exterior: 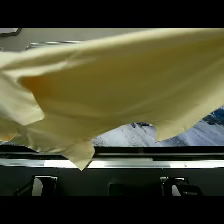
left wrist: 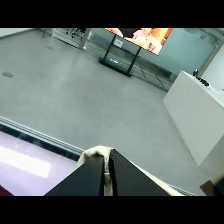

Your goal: Fold the clothes and pants, and hang the long-sleeved shirts on hangers.

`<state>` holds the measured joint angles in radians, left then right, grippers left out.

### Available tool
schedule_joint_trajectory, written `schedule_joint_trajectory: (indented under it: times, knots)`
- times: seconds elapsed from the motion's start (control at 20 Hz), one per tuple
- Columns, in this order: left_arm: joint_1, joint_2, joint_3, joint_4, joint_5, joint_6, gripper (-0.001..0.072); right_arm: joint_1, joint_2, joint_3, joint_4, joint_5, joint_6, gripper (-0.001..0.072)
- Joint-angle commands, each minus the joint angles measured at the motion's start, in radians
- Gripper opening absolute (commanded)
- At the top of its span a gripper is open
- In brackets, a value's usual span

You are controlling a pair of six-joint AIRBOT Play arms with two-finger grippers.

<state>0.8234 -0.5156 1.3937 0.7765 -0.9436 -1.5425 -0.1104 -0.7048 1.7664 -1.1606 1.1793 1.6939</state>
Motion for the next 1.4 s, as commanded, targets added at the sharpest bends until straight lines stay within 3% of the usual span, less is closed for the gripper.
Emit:
schedule_joint_trajectory:
  times: [0.0, 0.15, 0.35, 0.55, 0.7, 0.9, 1.05, 1.35]
  knots:
    - [-0.032, -0.124, -0.008, -0.034, -0.018, 0.160, 0.0015, 0.001, -0.130, 0.001, -0.021, 0.058, 0.082, 0.0028]
    - [-0.179, -0.362, -0.024, -0.022, -0.013, 0.290, 0.0015, 0.003, -0.373, 0.001, -0.013, 0.120, 0.084, 0.0028]
    - [-0.368, -0.726, -0.023, 0.039, 0.157, 0.298, 0.0015, 0.003, -0.724, 0.001, 0.015, 0.093, 0.083, 0.0028]
    - [-0.491, -1.008, -0.022, 0.038, 0.344, 0.298, 0.0015, 0.003, -1.004, 0.002, 0.075, -0.071, 0.106, 0.0028]
    - [-0.547, -1.125, -0.022, 0.035, 0.409, 0.298, 0.0015, 0.004, -1.118, 0.002, 0.143, -0.181, 0.105, 0.0028]
    - [-0.541, -1.165, -0.022, 0.035, 0.436, 0.291, 0.0015, 0.004, -1.138, 0.004, 0.128, -0.270, 0.085, 0.0028]
    - [-0.520, -1.159, -0.020, 0.035, 0.395, 0.286, 0.0015, 0.004, -1.126, 0.005, 0.127, -0.219, 0.072, 0.0028]
    - [-0.422, -1.159, -0.010, 0.077, 0.017, 0.286, 0.0015, 0.020, -1.122, 0.003, 0.045, 0.177, 0.084, 0.0028]
